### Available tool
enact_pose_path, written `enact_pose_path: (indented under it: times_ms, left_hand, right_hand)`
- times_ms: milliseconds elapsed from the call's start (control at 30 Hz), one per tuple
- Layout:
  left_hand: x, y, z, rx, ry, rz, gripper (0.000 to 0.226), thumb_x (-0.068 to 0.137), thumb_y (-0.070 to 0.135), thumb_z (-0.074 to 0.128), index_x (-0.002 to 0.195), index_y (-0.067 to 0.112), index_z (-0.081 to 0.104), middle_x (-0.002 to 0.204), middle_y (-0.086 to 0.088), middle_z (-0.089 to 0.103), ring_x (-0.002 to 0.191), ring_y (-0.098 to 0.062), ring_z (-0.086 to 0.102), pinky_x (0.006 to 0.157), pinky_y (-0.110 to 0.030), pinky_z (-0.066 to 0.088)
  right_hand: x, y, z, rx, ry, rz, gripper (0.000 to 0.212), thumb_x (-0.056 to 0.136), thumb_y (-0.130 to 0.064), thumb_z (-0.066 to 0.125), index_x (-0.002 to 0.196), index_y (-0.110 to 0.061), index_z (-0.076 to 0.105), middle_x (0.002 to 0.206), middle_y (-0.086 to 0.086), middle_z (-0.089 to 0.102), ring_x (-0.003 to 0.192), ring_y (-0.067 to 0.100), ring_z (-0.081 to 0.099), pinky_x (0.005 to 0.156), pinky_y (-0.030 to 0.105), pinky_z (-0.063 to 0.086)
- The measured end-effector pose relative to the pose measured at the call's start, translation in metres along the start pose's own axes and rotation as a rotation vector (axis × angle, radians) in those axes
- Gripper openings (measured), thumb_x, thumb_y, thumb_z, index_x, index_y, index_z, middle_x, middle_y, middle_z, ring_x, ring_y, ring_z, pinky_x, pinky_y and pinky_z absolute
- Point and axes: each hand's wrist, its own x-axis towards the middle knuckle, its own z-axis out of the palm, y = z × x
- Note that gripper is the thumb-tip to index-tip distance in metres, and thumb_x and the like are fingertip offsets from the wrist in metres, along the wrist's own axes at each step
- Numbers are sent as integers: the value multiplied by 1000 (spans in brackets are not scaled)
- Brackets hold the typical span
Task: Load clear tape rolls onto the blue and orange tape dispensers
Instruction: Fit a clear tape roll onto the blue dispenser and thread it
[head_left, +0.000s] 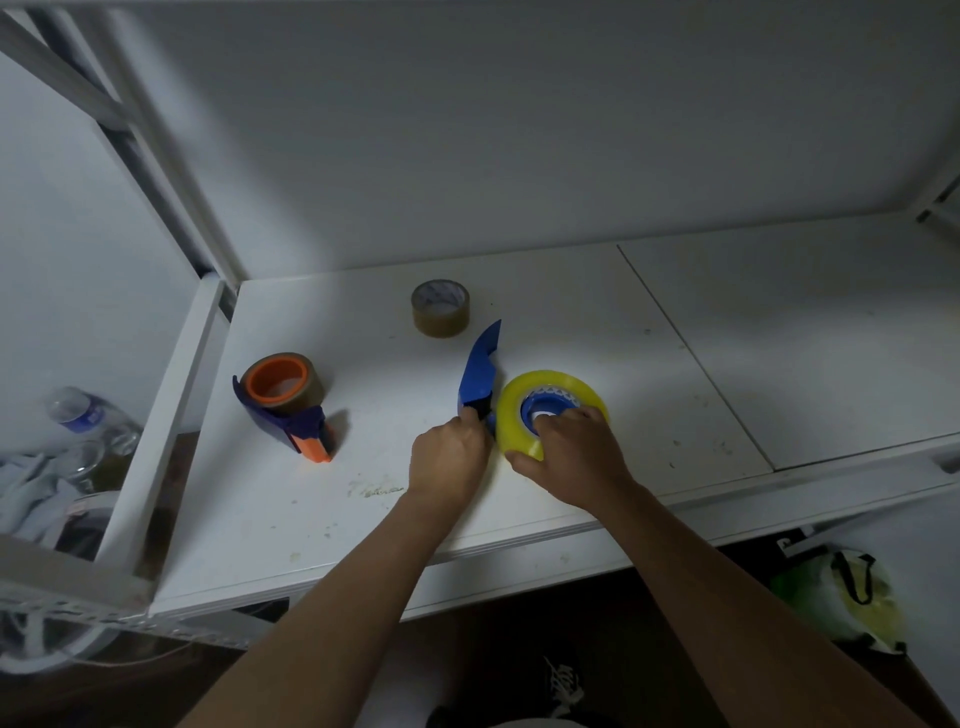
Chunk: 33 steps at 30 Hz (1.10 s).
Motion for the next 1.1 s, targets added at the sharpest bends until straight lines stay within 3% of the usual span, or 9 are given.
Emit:
enact_pose_path:
  times_ms: [100, 167, 233, 333, 433, 567, 767, 867, 1100]
  left_hand:
    - [0, -5, 3, -2, 85, 13, 32, 67, 11, 83, 63, 5, 52, 38, -4, 49, 24, -24, 41, 40, -17, 14]
    - [-2, -5, 2, -58, 93, -5, 25, 81, 21, 73, 74, 5, 54, 48, -6, 57, 35, -27, 50, 42, -21, 18]
    - [-4, -4, 3, -107, 79, -94, 29, 95, 35, 51, 96, 6, 54, 70, -10, 66, 58, -32, 61, 50, -28, 30]
    - [-4, -4, 5, -121, 62, -142, 36, 98, 40, 41, 111, 8, 54, 87, -12, 69, 75, -33, 64, 58, -32, 38]
    - [-2, -5, 8, -81, 45, -128, 31, 101, 30, 39, 109, 8, 59, 88, -13, 69, 75, -33, 64, 58, -30, 37]
    - [-5, -2, 10, -28, -6, -79, 26, 99, 15, 38, 97, 4, 61, 83, -15, 68, 70, -34, 61, 58, -30, 33]
    - [-7, -3, -2, -6, -27, -71, 23, 98, 15, 37, 96, 4, 57, 85, -14, 67, 72, -35, 61, 58, -31, 31]
    - [-6, -14, -9, 24, -21, -106, 16, 94, 17, 39, 92, 8, 51, 85, -13, 66, 64, -32, 51, 55, -30, 29]
    - [-11, -17, -9, -78, -34, -143, 12, 95, 23, 38, 88, 14, 41, 82, -8, 64, 61, -26, 45, 55, -30, 33]
  right_hand:
    - [0, -3, 0, -36, 29, 36, 50, 72, -60, 70, 67, -11, 63, 60, 5, 63, 62, 26, 60, 75, 37, 48]
    - [0, -4, 2, -22, 53, 32, 51, 73, -61, 69, 67, -10, 63, 60, 5, 64, 62, 25, 60, 76, 37, 47]
    - [0, -2, 2, -3, 49, 15, 53, 74, -62, 67, 68, -10, 62, 62, 5, 65, 64, 25, 61, 79, 38, 47]
    - [-2, 4, 3, 4, -1, -21, 52, 71, -62, 68, 76, -10, 65, 72, 6, 68, 72, 26, 63, 88, 41, 45]
    - [-3, 8, 2, -8, -37, -54, 46, 71, -52, 67, 89, -9, 66, 85, 7, 69, 87, 28, 62, 96, 39, 38]
    - [-5, 7, 0, -32, -25, -52, 42, 74, -48, 68, 89, -9, 67, 85, 8, 70, 85, 28, 63, 97, 39, 40]
    - [-5, 4, 2, -41, -2, -8, 51, 82, -59, 60, 86, -9, 67, 81, 7, 71, 80, 25, 64, 100, 39, 40]
    - [-1, 4, 1, -30, 10, 25, 58, 81, -67, 55, 82, -10, 65, 76, 6, 70, 77, 23, 63, 100, 38, 41]
    - [-1, 14, 1, -73, -120, -69, 62, 75, -60, 46, 108, -10, 64, 96, 6, 71, 103, 26, 61, 118, 46, 6]
